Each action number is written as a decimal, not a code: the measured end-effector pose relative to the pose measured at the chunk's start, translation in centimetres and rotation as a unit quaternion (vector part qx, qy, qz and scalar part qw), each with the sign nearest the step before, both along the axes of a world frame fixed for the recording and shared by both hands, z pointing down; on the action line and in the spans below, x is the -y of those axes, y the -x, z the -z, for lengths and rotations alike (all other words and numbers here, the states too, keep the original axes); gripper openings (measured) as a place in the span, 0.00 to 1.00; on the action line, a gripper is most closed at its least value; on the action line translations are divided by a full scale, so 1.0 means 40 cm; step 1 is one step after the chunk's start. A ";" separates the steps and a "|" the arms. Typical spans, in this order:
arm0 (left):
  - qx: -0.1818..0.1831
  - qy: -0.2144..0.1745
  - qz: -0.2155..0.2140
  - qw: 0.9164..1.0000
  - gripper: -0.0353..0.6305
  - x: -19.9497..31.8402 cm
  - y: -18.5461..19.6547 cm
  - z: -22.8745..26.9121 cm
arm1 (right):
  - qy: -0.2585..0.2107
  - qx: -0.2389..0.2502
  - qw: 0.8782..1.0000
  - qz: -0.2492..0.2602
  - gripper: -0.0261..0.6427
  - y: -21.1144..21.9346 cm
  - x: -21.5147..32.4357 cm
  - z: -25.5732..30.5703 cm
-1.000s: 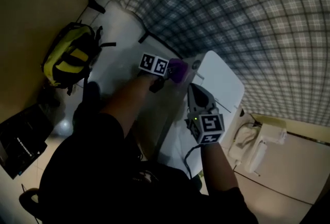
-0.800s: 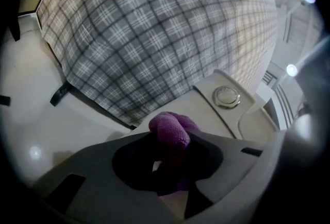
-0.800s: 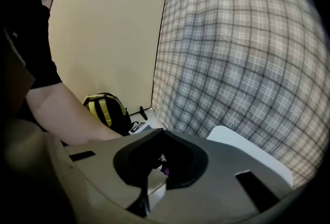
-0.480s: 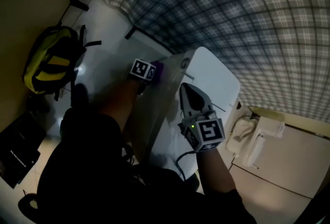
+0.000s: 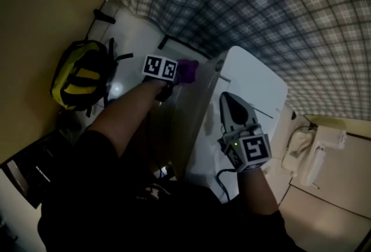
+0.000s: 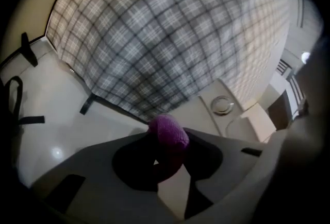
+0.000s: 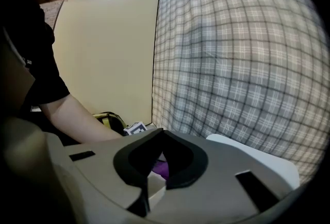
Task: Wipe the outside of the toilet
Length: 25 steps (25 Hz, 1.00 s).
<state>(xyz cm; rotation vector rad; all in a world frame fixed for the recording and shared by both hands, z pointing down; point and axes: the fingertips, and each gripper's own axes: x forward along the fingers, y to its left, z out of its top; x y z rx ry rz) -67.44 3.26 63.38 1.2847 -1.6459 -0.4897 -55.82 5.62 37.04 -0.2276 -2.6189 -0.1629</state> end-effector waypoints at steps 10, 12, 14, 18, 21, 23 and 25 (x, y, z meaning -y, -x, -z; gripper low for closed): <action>-0.028 -0.010 -0.030 0.999 0.20 0.077 -0.196 -0.025 | 0.014 0.019 1.000 -0.002 0.03 -0.064 -0.018 0.023; -0.028 -0.003 -0.011 1.000 0.20 0.097 -0.175 -0.070 | 0.014 0.013 1.000 -0.010 0.03 -0.066 -0.001 0.017; -0.021 0.009 -0.007 1.000 0.20 0.112 -0.171 -0.118 | 0.013 0.008 1.000 -0.012 0.03 -0.065 0.008 0.010; 0.012 0.097 -0.034 0.995 0.20 0.080 -0.198 -0.277 | 0.007 0.008 1.000 -0.010 0.03 -0.046 0.006 0.011; 0.047 0.170 -0.116 0.977 0.20 0.022 -0.272 -0.334 | 0.000 0.014 1.000 -0.013 0.03 -0.047 0.015 0.024; 0.081 0.201 -0.184 0.959 0.20 -0.018 -0.302 -0.308 | -0.002 0.017 1.000 -0.018 0.03 -0.058 0.029 0.030; 0.108 0.202 -0.213 0.950 0.20 -0.039 -0.287 -0.235 | -0.003 0.023 0.999 -0.025 0.03 -0.073 0.047 0.040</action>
